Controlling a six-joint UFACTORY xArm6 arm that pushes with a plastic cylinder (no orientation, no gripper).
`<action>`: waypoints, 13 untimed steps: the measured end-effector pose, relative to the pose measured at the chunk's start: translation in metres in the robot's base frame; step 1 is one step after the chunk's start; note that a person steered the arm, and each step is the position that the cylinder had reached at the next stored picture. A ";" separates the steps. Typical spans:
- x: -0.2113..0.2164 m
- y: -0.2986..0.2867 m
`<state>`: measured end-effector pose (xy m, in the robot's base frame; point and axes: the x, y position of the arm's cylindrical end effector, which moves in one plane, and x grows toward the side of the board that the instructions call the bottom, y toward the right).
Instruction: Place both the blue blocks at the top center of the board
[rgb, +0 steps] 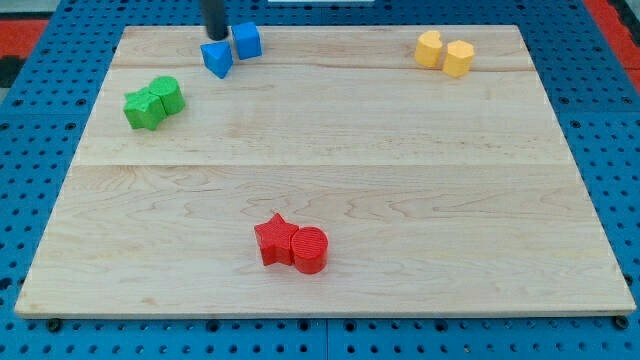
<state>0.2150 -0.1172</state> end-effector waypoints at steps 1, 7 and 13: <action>0.007 0.043; 0.061 -0.050; 0.015 -0.025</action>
<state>0.2302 -0.1424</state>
